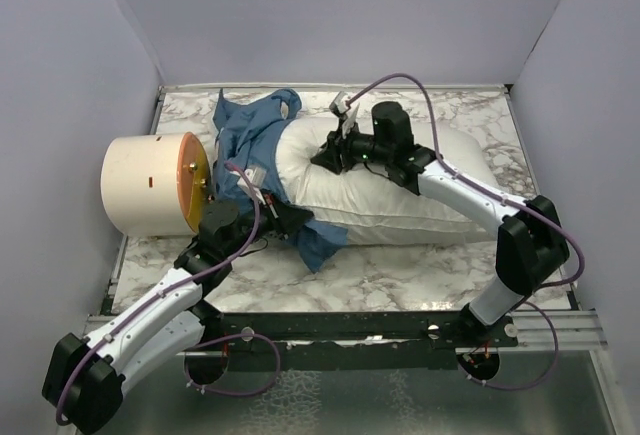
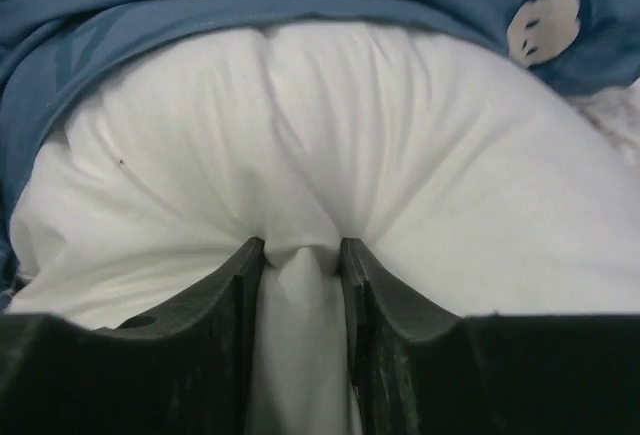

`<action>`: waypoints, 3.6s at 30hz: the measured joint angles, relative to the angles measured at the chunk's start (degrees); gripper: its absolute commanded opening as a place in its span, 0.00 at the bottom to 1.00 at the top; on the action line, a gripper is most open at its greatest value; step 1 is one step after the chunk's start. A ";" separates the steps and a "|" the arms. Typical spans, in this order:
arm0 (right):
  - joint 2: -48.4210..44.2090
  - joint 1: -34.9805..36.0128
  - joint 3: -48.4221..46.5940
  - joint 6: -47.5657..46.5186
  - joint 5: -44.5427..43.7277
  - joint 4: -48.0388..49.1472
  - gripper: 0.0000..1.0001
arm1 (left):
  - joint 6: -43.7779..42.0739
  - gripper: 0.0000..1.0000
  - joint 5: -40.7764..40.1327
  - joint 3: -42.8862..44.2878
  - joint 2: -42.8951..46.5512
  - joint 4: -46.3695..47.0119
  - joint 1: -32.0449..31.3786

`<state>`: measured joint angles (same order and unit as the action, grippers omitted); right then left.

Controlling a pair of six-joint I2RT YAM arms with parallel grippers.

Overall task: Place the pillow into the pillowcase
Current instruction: Stuff the pillow into the pillowcase.

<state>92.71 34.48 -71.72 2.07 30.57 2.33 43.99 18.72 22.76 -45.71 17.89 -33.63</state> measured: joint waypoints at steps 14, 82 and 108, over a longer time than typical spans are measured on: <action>3.08 6.08 11.10 1.51 -7.65 12.04 0.01 | -0.85 0.00 1.70 4.87 8.79 -13.97 0.31; 8.85 7.80 22.36 14.19 -3.67 42.29 0.02 | -38.38 0.00 -32.41 55.28 -31.12 -66.34 7.32; -13.31 3.06 35.34 10.97 -10.38 39.58 0.03 | -3.50 0.00 15.19 37.33 -28.55 -8.11 2.97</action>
<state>79.40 37.54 -36.38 13.04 20.18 41.91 40.49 33.91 60.10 -74.26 9.78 -30.65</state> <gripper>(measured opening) 0.026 0.010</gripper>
